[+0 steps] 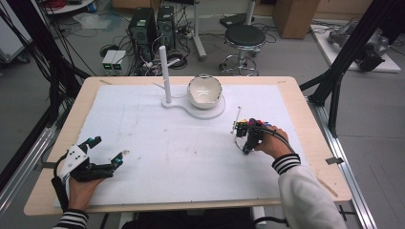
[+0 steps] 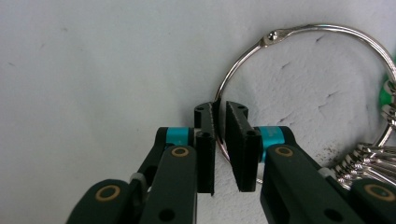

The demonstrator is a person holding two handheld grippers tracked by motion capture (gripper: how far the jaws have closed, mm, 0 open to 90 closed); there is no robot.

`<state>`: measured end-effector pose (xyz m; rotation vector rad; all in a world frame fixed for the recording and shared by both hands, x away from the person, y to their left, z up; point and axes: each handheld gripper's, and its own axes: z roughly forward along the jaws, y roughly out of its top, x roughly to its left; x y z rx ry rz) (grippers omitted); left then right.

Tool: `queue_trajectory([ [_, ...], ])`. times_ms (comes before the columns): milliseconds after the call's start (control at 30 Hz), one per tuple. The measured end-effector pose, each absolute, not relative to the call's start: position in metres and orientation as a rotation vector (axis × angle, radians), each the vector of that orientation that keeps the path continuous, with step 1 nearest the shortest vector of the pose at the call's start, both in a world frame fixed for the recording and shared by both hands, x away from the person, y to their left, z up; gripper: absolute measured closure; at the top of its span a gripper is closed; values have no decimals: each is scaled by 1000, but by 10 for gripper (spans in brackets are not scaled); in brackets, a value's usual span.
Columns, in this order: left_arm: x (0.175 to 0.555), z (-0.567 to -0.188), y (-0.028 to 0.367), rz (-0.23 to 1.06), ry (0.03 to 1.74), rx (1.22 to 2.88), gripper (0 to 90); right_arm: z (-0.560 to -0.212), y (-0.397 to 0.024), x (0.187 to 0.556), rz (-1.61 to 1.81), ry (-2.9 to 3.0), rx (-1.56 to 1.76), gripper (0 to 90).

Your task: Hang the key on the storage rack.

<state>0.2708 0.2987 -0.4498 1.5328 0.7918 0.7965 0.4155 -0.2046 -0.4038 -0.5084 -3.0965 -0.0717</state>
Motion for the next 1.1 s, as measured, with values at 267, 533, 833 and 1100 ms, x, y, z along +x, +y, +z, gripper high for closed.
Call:
queue_trajectory([
  [267, 271, -450, 299, 795, 790, 1534, 17, -403, -198, 411, -24, -3131, -512, 860],
  [533, 271, -449, 300, 789, 793, 1531, 17, -385, -198, 405, -143, -3174, -543, 880],
  [833, 275, -441, 303, 764, 770, 1502, 17, -344, -220, 398, -543, -3189, -584, 886],
  [1100, 286, -419, 302, 737, 707, 1510, 17, -323, -232, 392, -931, -3075, -566, 889],
])
